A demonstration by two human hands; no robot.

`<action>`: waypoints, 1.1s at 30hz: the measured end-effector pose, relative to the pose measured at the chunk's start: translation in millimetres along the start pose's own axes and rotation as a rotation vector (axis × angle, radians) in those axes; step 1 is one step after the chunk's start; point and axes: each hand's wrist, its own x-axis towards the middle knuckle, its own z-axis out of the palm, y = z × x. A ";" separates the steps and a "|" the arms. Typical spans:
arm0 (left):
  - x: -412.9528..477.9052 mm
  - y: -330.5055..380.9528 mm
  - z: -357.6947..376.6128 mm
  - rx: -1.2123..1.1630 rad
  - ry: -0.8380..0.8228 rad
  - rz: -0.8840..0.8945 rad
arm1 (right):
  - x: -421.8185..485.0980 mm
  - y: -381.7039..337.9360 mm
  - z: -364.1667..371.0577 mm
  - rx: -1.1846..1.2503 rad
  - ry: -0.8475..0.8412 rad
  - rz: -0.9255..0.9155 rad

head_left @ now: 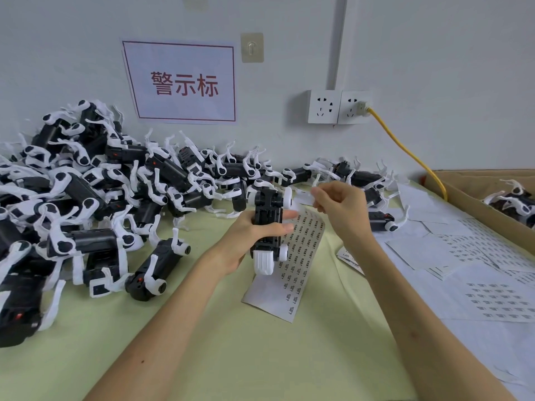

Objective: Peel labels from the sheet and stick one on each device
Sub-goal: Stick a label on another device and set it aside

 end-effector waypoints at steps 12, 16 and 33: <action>2.4 2.2 -9.2 -0.268 0.311 -0.107 | -2.9 1.9 5.4 0.096 -0.197 -0.063; 1.5 3.9 -4.7 -0.363 0.195 -0.016 | -6.6 0.9 9.4 0.028 -0.254 -0.106; 2.8 0.5 0.3 -0.159 0.160 0.023 | -11.0 7.0 15.7 -0.247 -0.190 -0.253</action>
